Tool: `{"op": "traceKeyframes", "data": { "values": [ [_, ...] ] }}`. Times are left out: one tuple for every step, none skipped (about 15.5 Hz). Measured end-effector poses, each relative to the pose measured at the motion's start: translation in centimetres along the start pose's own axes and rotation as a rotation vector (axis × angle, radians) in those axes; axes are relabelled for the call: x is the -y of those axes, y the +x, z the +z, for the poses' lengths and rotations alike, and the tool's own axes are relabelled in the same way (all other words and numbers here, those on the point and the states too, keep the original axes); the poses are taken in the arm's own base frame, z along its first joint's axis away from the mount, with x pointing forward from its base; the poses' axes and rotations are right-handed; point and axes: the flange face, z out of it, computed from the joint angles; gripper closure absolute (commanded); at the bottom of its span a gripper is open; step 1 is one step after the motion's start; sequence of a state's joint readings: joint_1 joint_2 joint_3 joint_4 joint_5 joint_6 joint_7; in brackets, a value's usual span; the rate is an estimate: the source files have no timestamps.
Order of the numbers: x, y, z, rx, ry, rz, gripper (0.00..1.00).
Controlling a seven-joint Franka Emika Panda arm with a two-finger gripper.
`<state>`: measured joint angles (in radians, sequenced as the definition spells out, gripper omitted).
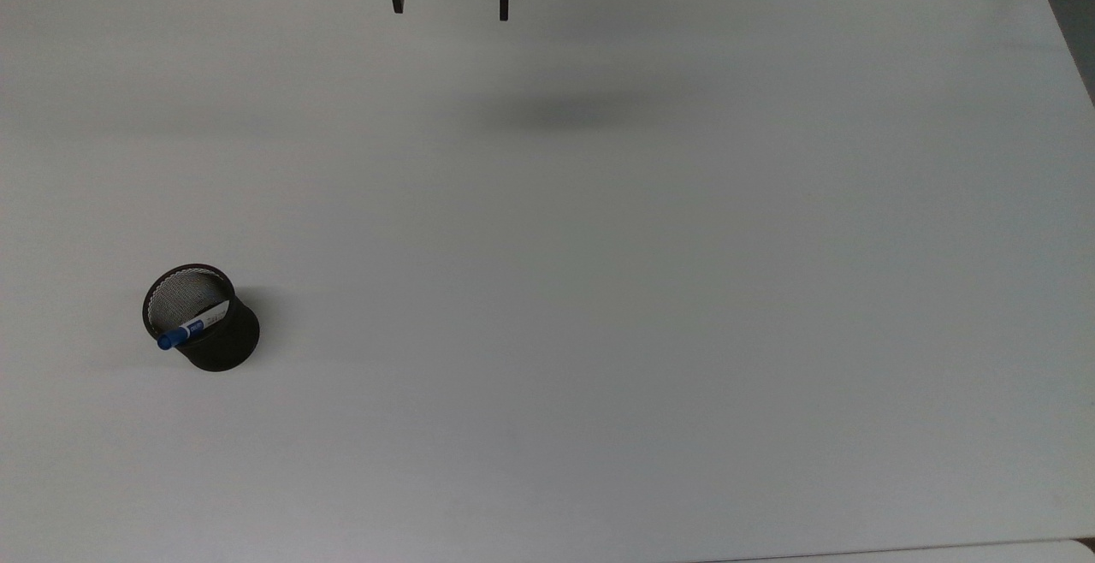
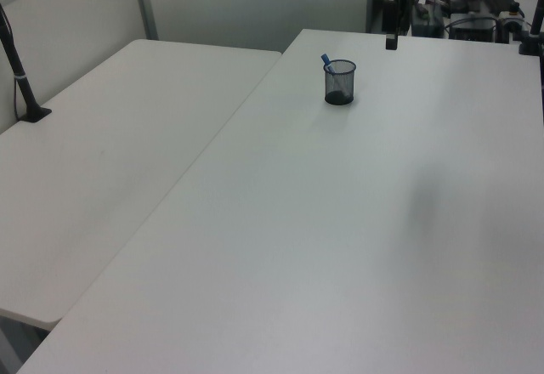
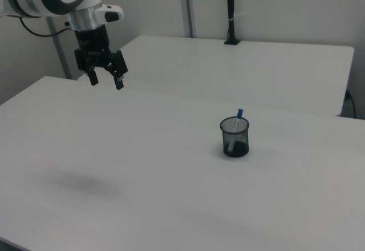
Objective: Remove the marker
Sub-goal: 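Move the gripper over the black mesh cup toward the blue marker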
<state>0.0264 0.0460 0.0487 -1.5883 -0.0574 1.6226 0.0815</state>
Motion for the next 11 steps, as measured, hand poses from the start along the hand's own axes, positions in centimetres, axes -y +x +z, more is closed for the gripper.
{"op": "traceKeyframes", "data": {
  "values": [
    [0.00, 0.00, 0.00, 0.000, 0.000, 0.000, 0.00],
    [0.01, 0.00, 0.03, 0.001, 0.000, 0.000, 0.00],
    [0.04, -0.01, 0.08, 0.002, 0.000, -0.001, 0.00],
    [0.07, -0.01, 0.13, 0.003, 0.000, -0.001, 0.00],
    [0.09, -0.01, 0.16, 0.003, 0.000, -0.002, 0.00],
    [0.10, -0.02, 0.18, 0.004, 0.000, -0.002, 0.00],
    [0.10, -0.02, 0.20, 0.004, 0.000, -0.002, 0.00],
    [0.11, 0.00, 0.20, 0.003, 0.000, -0.002, 0.00],
    [0.13, 0.02, 0.21, 0.001, 0.000, -0.002, 0.00],
    [0.15, 0.04, 0.25, 0.001, 0.000, -0.003, 0.00],
    [0.16, 0.09, 0.34, -0.001, 0.000, -0.003, 0.00]
  ]
}}
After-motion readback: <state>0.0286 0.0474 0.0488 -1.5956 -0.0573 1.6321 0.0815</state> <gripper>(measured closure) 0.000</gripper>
